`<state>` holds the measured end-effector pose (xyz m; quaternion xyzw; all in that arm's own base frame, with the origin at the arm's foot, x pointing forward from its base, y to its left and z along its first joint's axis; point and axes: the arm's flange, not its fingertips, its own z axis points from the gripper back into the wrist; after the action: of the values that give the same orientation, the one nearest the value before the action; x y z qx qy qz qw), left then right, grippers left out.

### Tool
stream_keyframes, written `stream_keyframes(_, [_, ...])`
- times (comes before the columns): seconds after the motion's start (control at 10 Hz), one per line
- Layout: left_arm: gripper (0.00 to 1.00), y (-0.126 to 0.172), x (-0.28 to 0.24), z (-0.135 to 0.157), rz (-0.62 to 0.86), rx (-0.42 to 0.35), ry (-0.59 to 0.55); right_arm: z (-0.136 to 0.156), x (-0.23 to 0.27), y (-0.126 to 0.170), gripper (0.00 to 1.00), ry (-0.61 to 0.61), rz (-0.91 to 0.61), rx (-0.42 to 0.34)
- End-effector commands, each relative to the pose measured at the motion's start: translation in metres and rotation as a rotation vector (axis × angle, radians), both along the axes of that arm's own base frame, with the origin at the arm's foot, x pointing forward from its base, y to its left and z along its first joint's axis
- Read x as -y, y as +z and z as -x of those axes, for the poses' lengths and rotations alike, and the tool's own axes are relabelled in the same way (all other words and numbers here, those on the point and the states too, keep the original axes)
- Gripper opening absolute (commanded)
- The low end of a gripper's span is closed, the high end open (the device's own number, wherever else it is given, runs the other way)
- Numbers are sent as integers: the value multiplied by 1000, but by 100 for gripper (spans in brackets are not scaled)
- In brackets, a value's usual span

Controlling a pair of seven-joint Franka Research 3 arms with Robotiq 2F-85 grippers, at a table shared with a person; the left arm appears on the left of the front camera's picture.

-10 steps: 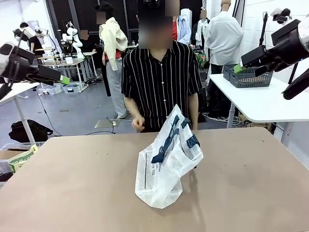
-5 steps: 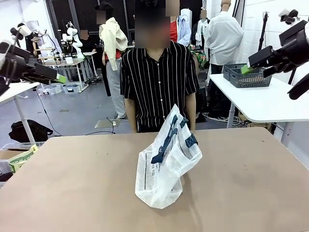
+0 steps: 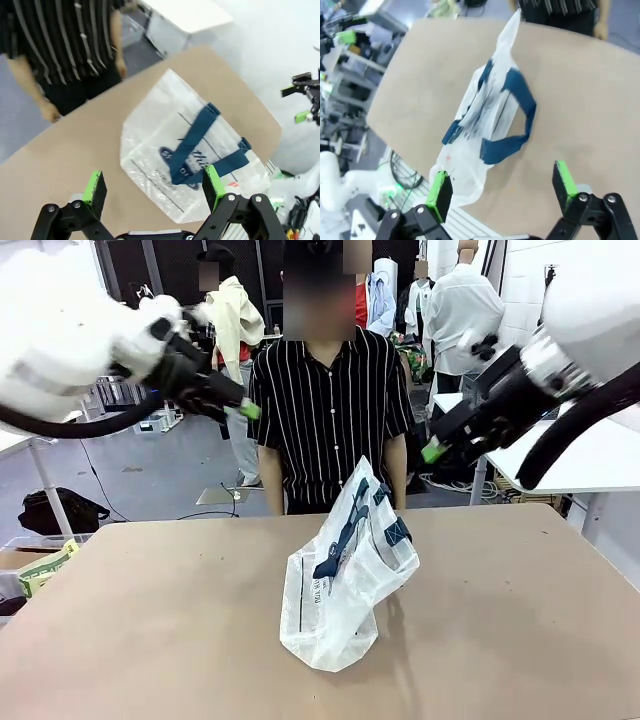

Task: Transfer purchased items from the store into the shopping bag.
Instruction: Open the Reusable shopping bag in the center of the table.

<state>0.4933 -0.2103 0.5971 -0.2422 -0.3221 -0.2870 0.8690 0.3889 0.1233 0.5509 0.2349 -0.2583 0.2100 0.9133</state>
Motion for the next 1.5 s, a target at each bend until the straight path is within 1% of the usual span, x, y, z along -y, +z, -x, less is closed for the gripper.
stream_keyframes(0.0, [100,9,28,-30,-71,-63,-81,-14,-17,-21,100,59,-13,-33])
stream_keyframes(0.1, [100,5,53,-38,-68,-107,-95,-17,-26,-37,100,63,-1,-38])
stream_keyframes(0.2, [100,-1,76,-42,-88,-137,-80,-13,-33,-51,100,76,-33,-37])
stream_keyframes(0.3, [100,-8,101,-45,-132,-170,-94,-9,-40,-66,100,94,-14,-41])
stream_keyframes(0.4, [100,-12,122,-48,-166,-196,-103,-2,-37,-73,100,102,-22,-42])
stream_keyframes(0.5, [100,-12,142,-53,-188,-192,-117,0,-34,-80,100,81,-47,-14])
stream_keyframes(0.6, [100,-17,162,-56,-219,-218,-123,1,-35,-90,100,68,-42,5])
stream_keyframes(0.7, [100,-15,170,-53,-300,-250,-106,1,-31,-93,100,28,-30,6])
stream_keyframes(0.8, [100,-26,147,-41,-178,-190,-119,-2,-38,-76,100,74,-20,-47])
stream_keyframes(0.9, [100,-26,147,-41,-178,-190,-119,-2,-38,-76,100,74,-20,-47])
stream_keyframes(1.0, [100,-29,167,-42,-229,-214,-119,-2,-38,-76,100,74,-20,-47])
stream_keyframes(1.1, [100,-25,168,-37,-261,-181,-36,-1,-35,-81,100,56,-19,-35])
stream_keyframes(1.2, [100,-26,183,-39,-269,-160,-34,-5,-42,-82,100,59,6,-55])
stream_keyframes(1.4, [100,-33,212,-49,-306,-202,-50,-8,-56,-92,100,41,32,-72])
